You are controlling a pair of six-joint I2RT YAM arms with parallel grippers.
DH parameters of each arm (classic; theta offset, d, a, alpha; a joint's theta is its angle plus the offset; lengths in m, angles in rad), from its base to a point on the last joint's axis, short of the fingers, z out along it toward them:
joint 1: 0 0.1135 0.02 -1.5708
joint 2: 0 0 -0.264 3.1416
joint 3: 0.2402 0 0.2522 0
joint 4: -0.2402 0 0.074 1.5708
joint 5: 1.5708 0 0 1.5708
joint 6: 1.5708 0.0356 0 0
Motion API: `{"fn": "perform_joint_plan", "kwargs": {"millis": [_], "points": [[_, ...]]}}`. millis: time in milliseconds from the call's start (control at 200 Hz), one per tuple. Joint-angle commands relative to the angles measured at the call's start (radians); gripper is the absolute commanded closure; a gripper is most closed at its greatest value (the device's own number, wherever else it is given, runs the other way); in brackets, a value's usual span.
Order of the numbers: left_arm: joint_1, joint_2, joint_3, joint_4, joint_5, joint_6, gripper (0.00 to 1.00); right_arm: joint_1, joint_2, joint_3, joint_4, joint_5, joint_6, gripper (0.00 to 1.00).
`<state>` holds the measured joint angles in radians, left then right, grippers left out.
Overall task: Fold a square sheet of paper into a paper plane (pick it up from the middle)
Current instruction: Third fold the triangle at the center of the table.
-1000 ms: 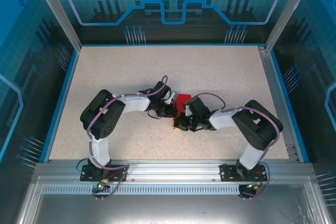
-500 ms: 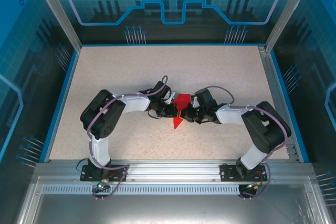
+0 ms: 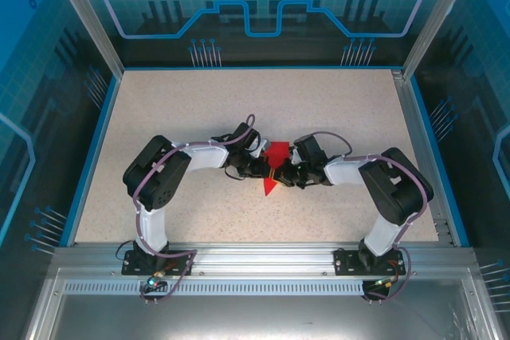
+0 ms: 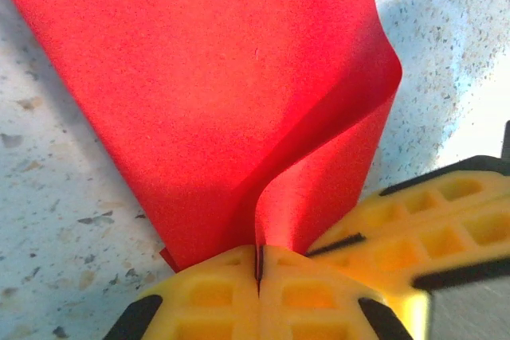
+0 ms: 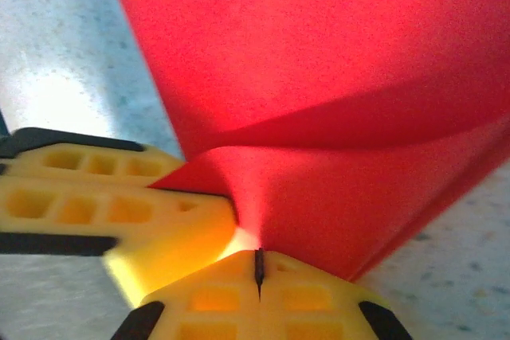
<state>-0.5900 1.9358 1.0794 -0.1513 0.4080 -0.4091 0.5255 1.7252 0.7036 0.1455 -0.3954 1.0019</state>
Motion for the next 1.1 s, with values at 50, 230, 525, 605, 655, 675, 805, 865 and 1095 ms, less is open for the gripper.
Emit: {"fn": "perform_joint_plan", "kwargs": {"millis": [50,230,525,605,655,675,805,865,1095], "points": [[-0.004,0.066,0.001,-0.08,-0.032,0.044,0.99,-0.019,0.042,-0.037,0.019,0.015,-0.011,1.0],[-0.004,0.068,0.002,-0.088,-0.037,0.052,1.0,-0.033,-0.046,0.004,-0.014,0.012,-0.035,0.99],[-0.004,0.075,0.01,-0.09,-0.034,0.053,1.0,-0.106,-0.013,0.052,-0.032,-0.02,-0.094,0.99],[-0.004,0.073,0.007,-0.088,-0.034,0.052,1.0,-0.113,0.017,0.058,-0.038,-0.018,-0.103,1.0],[-0.004,0.074,0.005,-0.087,-0.034,0.053,1.0,-0.113,0.032,0.052,-0.052,0.014,-0.123,1.0],[-0.004,0.075,0.005,-0.087,-0.033,0.053,1.0,-0.114,0.038,0.047,-0.053,0.027,-0.132,1.0],[-0.004,0.077,0.005,-0.09,-0.036,0.059,1.0,-0.134,0.072,0.029,-0.03,0.005,-0.135,1.0],[-0.004,0.078,0.009,-0.094,-0.035,0.062,1.0,-0.135,0.046,0.037,-0.053,0.004,-0.136,1.0],[-0.004,0.077,0.017,-0.103,-0.038,0.064,1.0,-0.161,-0.049,0.077,-0.096,-0.017,-0.163,0.98]]}}
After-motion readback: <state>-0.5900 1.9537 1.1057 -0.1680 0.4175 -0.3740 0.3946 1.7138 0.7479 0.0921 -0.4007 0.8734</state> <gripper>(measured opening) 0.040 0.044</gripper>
